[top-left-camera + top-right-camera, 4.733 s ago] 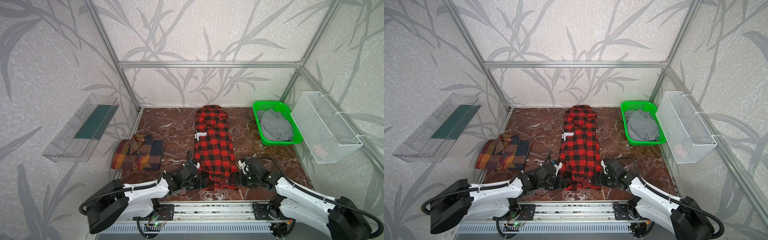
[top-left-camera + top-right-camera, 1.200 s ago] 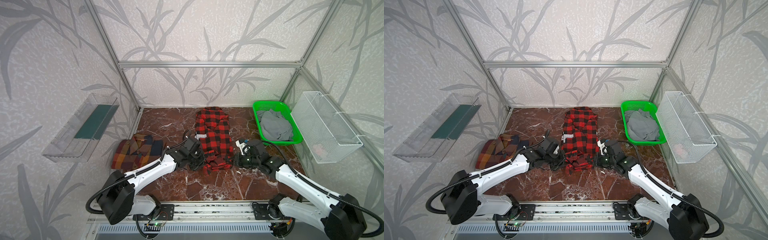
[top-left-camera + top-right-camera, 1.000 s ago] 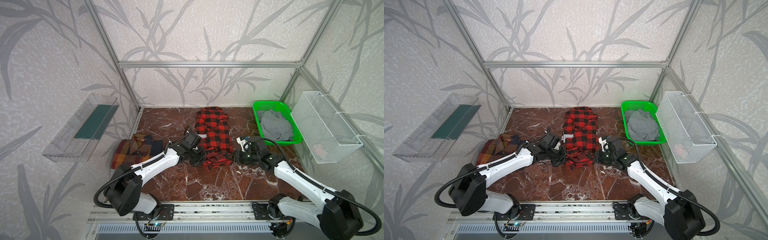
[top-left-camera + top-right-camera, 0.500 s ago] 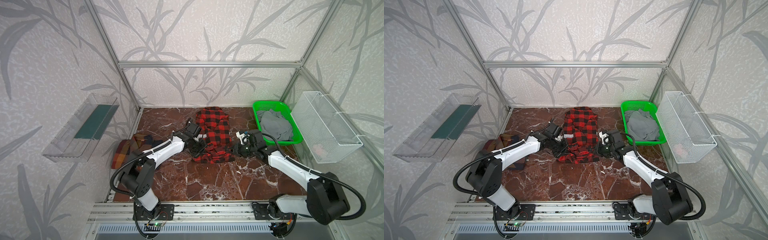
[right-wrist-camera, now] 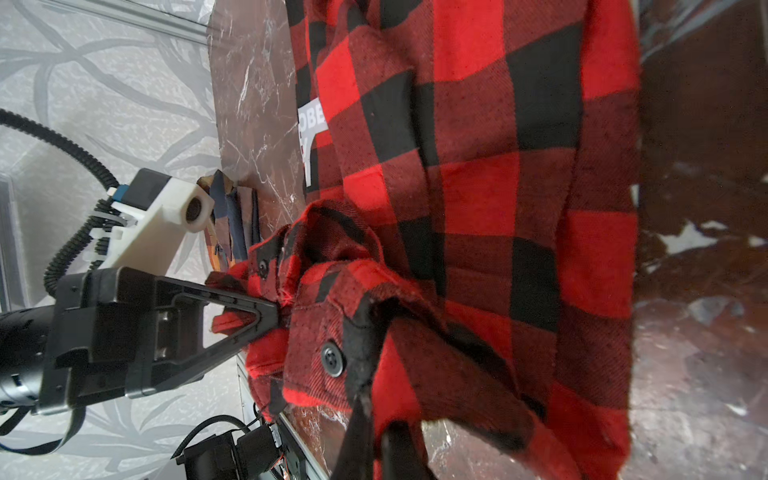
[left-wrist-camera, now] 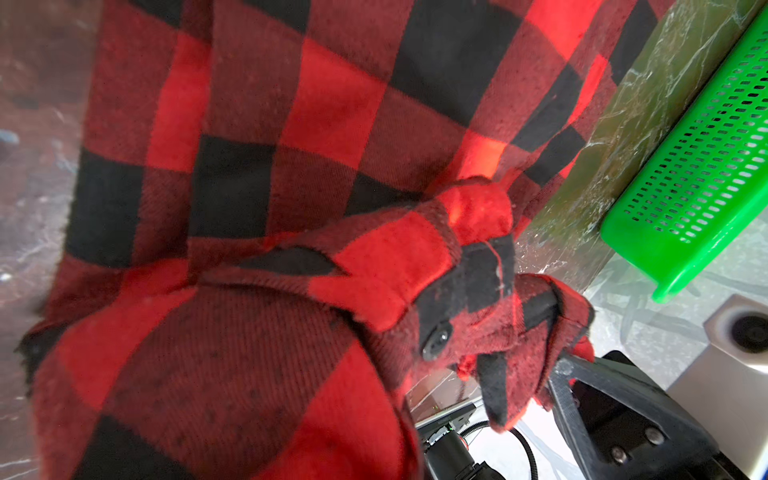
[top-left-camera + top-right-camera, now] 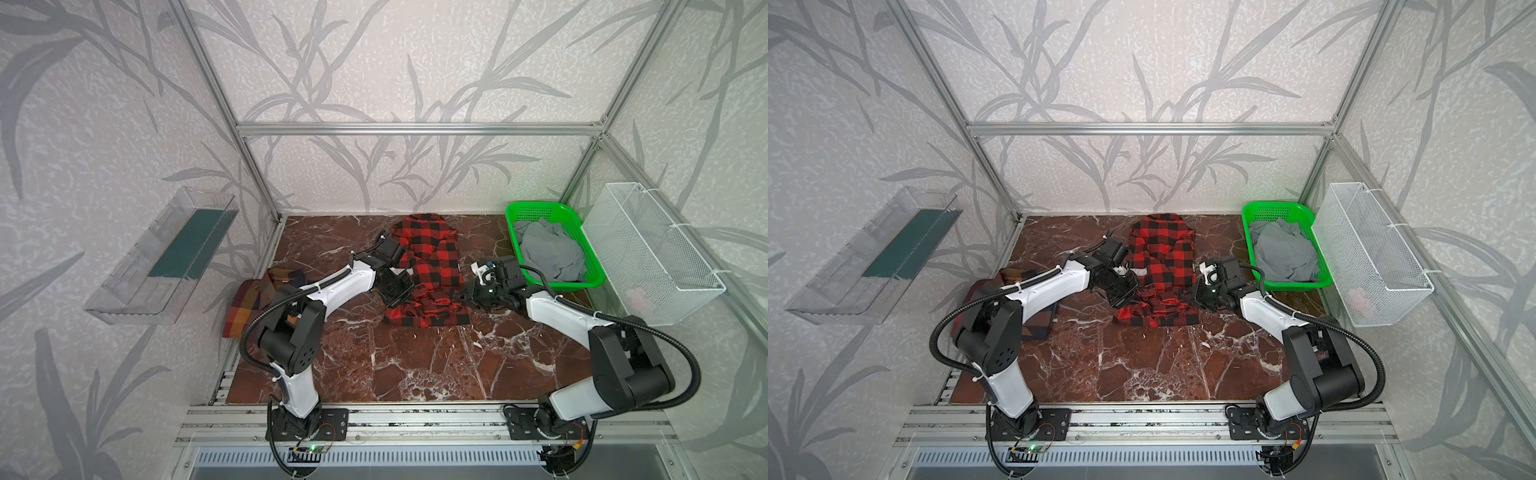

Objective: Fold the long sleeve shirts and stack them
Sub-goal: 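Lift the hem and fold it away from the robot with both grippers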

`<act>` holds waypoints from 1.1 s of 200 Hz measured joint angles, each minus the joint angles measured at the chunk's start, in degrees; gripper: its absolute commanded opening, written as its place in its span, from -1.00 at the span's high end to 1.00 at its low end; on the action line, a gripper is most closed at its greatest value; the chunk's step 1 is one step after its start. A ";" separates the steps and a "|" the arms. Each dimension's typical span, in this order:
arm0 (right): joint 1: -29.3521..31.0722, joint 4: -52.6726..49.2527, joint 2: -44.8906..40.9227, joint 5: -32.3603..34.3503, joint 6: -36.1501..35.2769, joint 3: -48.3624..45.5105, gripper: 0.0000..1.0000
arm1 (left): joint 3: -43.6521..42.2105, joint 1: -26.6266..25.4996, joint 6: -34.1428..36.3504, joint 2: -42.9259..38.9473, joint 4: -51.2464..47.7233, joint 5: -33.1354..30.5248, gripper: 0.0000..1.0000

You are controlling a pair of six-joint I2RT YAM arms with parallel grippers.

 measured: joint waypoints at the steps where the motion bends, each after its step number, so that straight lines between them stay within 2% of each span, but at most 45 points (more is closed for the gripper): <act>1: -0.02 0.00 0.02 0.00 0.00 0.02 1.00 | 0.02 0.02 0.04 0.00 -0.04 0.00 1.00; 68: -0.35 1.73 3.50 0.04 0.07 1.73 0.99 | 3.69 1.25 2.40 2.51 -2.91 0.04 0.85; 90: -0.35 2.05 4.66 0.22 0.33 1.84 0.82 | 4.59 1.29 3.02 4.00 -4.02 0.00 0.77; 112: -0.37 2.14 5.88 0.44 0.66 2.91 0.75 | 5.49 1.38 3.74 4.55 -4.96 0.00 0.69; 135: -0.42 2.19 6.25 0.63 0.96 3.67 0.55 | 6.62 1.75 4.31 4.79 -5.66 0.02 0.51; 179: -0.46 1.64 6.25 1.70 1.07 4.79 0.36 | 7.76 2.32 5.16 4.85 -7.32 0.00 0.25; 186: -0.46 1.27 6.25 2.03 1.07 4.92 0.32 | 8.02 2.38 5.11 4.85 -7.61 0.00 0.12; 200: -0.44 0.52 6.16 2.84 0.90 5.22 0.26 | 8.57 2.60 5.29 4.85 -8.22 0.00 0.09; 207: -0.44 0.11 6.01 3.21 0.83 5.44 0.23 | 8.81 2.67 5.22 4.85 -8.44 0.00 -0.07; 220: -0.46 -1.11 5.49 3.93 0.61 6.03 0.19 | 9.44 2.80 5.27 4.87 -8.96 -0.04 -0.10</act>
